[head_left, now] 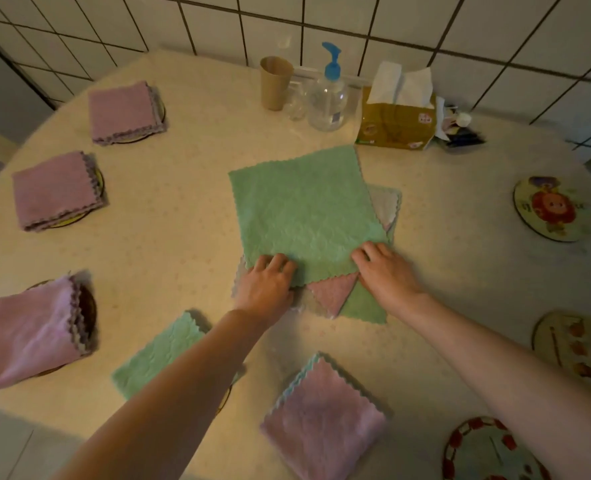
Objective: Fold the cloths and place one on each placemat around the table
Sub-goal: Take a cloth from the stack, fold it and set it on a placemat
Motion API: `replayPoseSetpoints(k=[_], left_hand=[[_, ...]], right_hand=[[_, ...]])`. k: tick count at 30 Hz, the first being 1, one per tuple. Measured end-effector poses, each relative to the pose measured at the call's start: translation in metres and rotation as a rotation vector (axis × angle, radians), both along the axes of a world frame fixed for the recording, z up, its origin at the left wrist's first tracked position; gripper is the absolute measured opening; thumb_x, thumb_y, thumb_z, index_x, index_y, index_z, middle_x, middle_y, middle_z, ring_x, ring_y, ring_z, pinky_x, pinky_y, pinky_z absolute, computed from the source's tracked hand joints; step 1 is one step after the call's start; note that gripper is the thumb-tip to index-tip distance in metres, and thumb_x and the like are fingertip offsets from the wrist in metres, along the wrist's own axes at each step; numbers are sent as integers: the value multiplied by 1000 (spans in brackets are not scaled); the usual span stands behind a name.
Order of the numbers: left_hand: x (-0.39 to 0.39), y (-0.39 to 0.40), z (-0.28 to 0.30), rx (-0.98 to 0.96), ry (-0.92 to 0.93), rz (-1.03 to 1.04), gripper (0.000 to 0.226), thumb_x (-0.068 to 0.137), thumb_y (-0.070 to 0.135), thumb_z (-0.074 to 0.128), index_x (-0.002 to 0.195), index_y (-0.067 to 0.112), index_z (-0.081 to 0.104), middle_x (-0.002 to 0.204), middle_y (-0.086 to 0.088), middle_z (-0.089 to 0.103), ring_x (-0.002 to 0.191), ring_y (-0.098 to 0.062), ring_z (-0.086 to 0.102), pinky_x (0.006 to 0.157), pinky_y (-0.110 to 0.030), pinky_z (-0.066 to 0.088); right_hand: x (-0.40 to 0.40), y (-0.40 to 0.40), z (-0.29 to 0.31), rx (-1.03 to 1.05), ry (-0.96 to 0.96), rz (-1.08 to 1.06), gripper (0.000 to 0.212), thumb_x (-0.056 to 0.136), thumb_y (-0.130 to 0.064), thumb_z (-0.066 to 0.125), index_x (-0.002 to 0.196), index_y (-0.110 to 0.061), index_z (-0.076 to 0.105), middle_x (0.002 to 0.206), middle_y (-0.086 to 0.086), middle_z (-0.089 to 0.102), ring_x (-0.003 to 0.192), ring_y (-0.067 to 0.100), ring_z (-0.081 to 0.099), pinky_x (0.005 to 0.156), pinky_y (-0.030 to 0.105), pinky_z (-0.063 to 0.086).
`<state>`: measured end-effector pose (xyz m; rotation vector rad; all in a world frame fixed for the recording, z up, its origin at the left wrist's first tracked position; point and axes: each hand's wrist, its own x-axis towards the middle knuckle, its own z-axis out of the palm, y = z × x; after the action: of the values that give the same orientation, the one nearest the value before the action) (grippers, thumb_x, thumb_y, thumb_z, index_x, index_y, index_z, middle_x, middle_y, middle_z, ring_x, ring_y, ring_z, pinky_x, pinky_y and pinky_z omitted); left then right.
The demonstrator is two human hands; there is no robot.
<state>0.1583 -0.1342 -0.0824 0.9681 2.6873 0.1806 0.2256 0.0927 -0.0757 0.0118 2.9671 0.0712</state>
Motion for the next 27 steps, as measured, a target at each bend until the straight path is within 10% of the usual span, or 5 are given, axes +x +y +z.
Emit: replayPoseSetpoints(k=[5, 15, 22, 27], left_hand=[[-8, -3, -2, 28, 70, -27, 32, 66, 30, 60, 93, 14, 69, 91, -4, 67, 80, -35, 62, 53, -39, 56], [-22, -28, 3, 164, 69, 98, 36, 82, 40, 49, 83, 13, 73, 91, -3, 67, 90, -31, 59, 61, -40, 55], [-54, -14, 52, 722, -167, 637, 23, 89, 11, 56, 107, 4, 69, 101, -13, 68, 89, -31, 67, 79, -42, 57], [-30, 21, 103, 841, 59, 601, 28, 90, 7, 51, 112, 10, 68, 105, -1, 69, 96, -10, 60, 83, -24, 45]], right_hand=[[-9, 10, 1, -24, -60, 31, 34, 79, -8, 57, 111, -14, 51, 111, 7, 49, 104, 29, 49, 76, 38, 46], [-26, 36, 8, -41, 48, -108, 20, 66, 0, 70, 78, -11, 60, 79, 10, 62, 78, 33, 60, 59, 38, 47], [-46, 47, 52, -597, 399, -455, 15, 93, -4, 45, 103, -4, 55, 101, 15, 62, 92, 32, 59, 75, 33, 44], [-23, 60, 96, -878, 615, -462, 13, 95, -9, 47, 106, -7, 54, 94, -2, 57, 82, 9, 53, 63, 14, 34]])
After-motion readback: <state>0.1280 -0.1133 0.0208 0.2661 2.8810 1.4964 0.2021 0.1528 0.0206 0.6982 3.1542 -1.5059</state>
